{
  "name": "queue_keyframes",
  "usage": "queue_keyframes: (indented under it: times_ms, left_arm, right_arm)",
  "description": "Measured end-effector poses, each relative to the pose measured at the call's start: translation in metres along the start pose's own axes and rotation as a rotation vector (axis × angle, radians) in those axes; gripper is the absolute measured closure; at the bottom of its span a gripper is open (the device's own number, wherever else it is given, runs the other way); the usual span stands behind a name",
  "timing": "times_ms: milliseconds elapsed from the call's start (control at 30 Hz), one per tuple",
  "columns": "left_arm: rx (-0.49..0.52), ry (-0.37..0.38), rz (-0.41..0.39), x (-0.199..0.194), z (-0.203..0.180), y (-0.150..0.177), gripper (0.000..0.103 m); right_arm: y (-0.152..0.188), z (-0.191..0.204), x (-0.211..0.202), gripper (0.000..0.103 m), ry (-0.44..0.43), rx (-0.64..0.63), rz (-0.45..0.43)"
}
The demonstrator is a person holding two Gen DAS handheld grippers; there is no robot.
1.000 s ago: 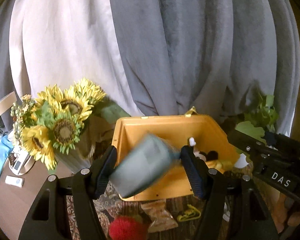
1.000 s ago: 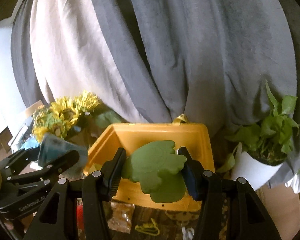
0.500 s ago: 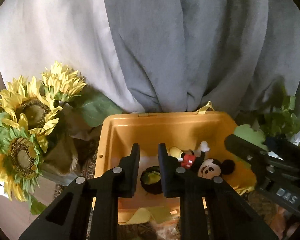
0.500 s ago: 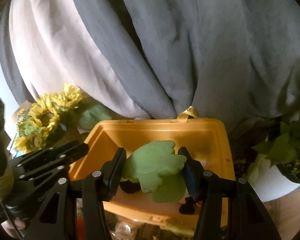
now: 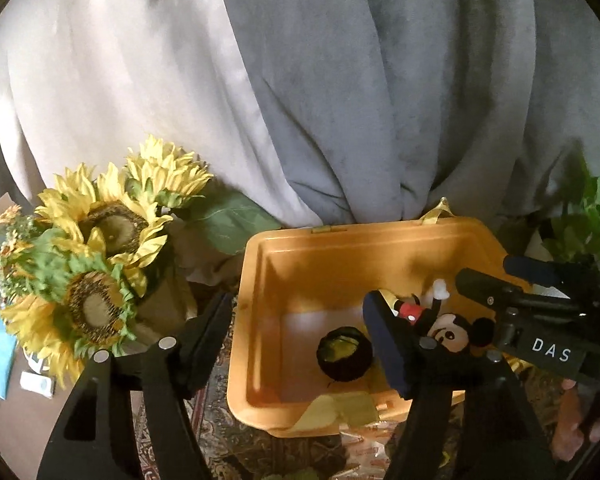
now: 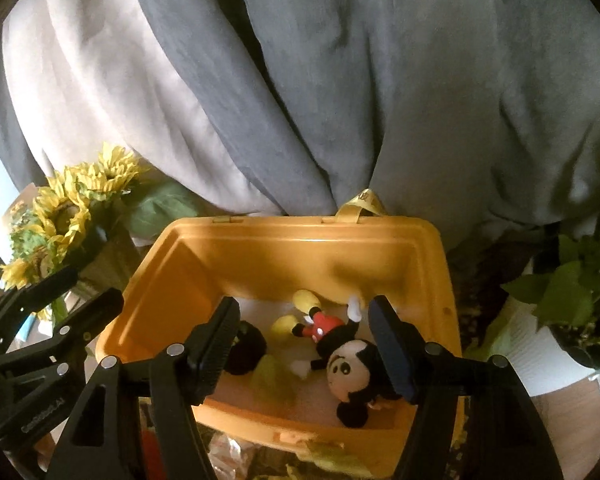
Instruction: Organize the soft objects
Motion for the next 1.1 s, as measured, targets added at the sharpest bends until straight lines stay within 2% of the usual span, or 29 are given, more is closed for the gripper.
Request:
queue_keyframes:
  times_ms: [367, 567, 900, 1100]
  left_arm:
    - [-0.034, 0.005, 0.006, -0.033, 0.000, 0.022, 0.028]
    - [-0.061, 0.008, 0.011, -0.056, 0.001, 0.037, 0.022]
    - [-0.081, -0.011, 0.012, -0.104, 0.001, 0.065, 0.019]
    - [-0.063, -0.015, 0.006, -0.138, -0.006, 0.082, 0.019]
  right_arm:
    - [0.021, 0.006, -0.042, 0.035, 0.008, -0.019, -0.024]
    - [0.035, 0.009, -0.066, 0.035, 0.052, -0.019, -0.038]
    - [0.070, 0.015, -0.095, 0.035, 0.021, 0.016, 0.033]
    - [0.096, 0.019, -0.128, 0.035, 0.022, 0.013, 0.026]
Point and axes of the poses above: each gripper's, at about its wrist camera, not at the fingertips, and x roughly the way its jaws point, z to its left, y to its underside, the point moved 4 cm from there along x, roughly the way its jaws point, and after that the axes turned 3 degrees about -y, right-handed, at the moved point
